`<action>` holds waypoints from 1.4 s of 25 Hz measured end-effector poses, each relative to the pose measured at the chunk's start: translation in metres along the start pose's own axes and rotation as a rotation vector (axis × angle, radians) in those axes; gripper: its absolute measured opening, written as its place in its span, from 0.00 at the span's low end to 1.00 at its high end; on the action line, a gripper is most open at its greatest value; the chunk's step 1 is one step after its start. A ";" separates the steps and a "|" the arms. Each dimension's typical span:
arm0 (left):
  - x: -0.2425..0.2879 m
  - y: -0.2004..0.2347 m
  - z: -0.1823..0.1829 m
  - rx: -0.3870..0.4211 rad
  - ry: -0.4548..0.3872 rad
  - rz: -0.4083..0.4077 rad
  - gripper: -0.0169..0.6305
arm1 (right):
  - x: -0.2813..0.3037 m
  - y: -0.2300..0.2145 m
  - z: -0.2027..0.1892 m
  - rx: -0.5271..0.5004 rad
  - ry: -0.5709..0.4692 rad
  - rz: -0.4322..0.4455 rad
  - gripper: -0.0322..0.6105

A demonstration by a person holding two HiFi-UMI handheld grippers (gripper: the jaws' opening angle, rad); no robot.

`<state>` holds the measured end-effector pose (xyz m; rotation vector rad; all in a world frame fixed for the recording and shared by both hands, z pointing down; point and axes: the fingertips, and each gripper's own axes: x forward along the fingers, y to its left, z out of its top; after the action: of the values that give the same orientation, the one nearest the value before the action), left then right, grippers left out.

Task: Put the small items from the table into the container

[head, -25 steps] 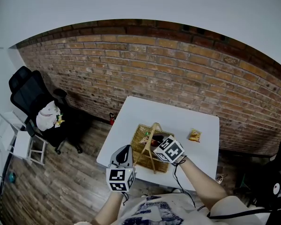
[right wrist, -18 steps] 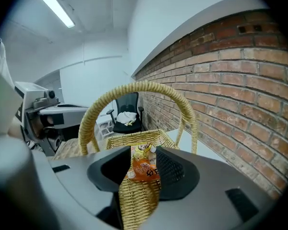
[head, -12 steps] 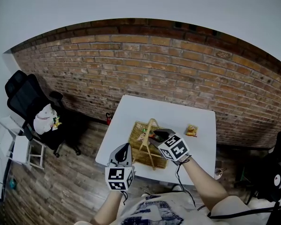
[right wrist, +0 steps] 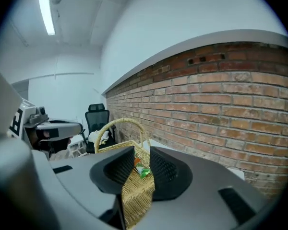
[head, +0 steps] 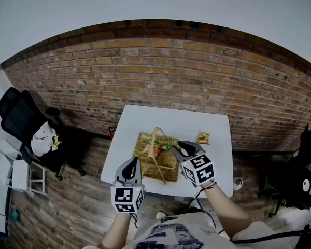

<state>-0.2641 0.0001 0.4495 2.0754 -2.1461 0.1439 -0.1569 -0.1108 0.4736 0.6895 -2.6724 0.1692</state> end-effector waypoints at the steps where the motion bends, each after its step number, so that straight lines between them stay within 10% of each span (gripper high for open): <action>1: -0.001 -0.002 0.002 0.000 -0.003 -0.004 0.10 | -0.008 -0.003 0.003 0.009 -0.021 -0.021 0.22; 10: -0.010 -0.016 0.011 0.012 -0.020 -0.020 0.10 | -0.073 -0.026 0.016 0.068 -0.178 -0.173 0.10; 35: -0.030 -0.042 0.033 0.014 -0.067 -0.066 0.10 | -0.110 0.004 0.014 0.062 -0.242 -0.205 0.08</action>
<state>-0.2225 0.0227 0.4104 2.1866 -2.1161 0.0836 -0.0740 -0.0612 0.4182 1.0590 -2.8079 0.1198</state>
